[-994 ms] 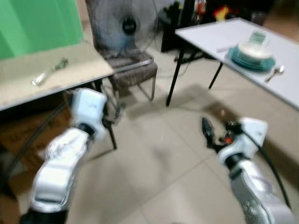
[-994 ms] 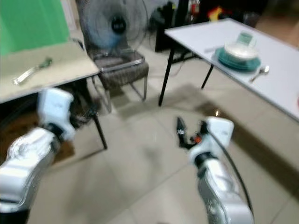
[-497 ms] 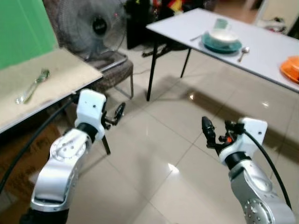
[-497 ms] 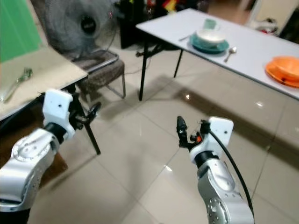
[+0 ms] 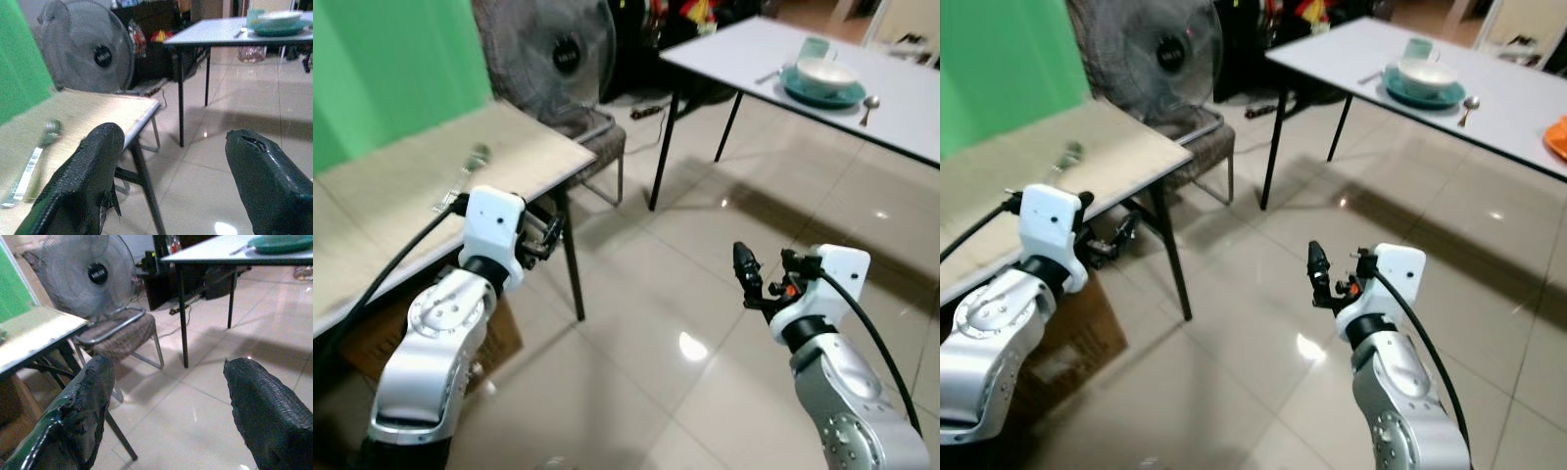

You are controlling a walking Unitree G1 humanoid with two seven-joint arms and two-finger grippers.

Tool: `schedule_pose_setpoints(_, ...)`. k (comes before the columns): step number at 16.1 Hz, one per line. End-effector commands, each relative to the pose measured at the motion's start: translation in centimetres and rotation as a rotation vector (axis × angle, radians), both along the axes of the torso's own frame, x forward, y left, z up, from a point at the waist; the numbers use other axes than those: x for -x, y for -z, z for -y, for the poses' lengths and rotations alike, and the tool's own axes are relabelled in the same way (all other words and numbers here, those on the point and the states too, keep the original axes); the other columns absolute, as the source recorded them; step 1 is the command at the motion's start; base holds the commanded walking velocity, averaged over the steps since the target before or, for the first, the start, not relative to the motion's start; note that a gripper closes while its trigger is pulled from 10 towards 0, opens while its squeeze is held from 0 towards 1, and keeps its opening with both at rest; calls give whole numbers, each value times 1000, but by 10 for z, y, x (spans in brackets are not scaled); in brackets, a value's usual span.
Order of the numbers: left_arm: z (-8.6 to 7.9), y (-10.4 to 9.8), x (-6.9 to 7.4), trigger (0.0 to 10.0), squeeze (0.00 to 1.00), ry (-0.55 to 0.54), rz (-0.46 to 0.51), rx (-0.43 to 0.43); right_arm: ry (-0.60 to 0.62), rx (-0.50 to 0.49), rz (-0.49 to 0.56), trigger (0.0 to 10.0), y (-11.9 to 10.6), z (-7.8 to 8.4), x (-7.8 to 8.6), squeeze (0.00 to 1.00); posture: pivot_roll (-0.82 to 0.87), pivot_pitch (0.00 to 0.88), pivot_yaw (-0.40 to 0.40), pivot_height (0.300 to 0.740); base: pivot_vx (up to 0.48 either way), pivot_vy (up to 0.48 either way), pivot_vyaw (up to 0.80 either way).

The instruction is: Setting the table

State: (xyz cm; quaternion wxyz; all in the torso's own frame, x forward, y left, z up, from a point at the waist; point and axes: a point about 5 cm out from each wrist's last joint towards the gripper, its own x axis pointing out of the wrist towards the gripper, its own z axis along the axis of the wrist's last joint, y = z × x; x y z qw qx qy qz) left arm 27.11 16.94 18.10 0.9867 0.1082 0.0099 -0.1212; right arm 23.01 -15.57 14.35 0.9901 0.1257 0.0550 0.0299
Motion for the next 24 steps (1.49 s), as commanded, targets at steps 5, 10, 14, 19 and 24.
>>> schedule_pose_setpoints(5,-3,-6,-1,10000,0,-37,28,53,-5,-14,18,10000,-4,-3,1,0,-97,0,-37,740,0,174,-408)
schedule_pose_setpoints(10,-4,-4,-2,10000,0,-37,19,45,-7,-11,18,10000,-4,-3,0,0,-99,0,-40,740,58,0,0)
schedule_pose_setpoints(14,-7,-4,-1,10000,0,-45,19,47,-20,14,17,10000,-5,-3,0,0,-99,0,-45,740,334,0,0)
schedule_pose_setpoints(19,-14,-5,-1,10000,0,-64,21,40,-48,12,8,10000,-3,-7,-1,0,-94,0,-49,740,384,0,585)
schedule_pose_setpoints(24,-17,-5,-2,10000,0,-65,18,35,-57,11,6,10000,-3,-8,0,0,-95,0,-48,740,392,0,0)
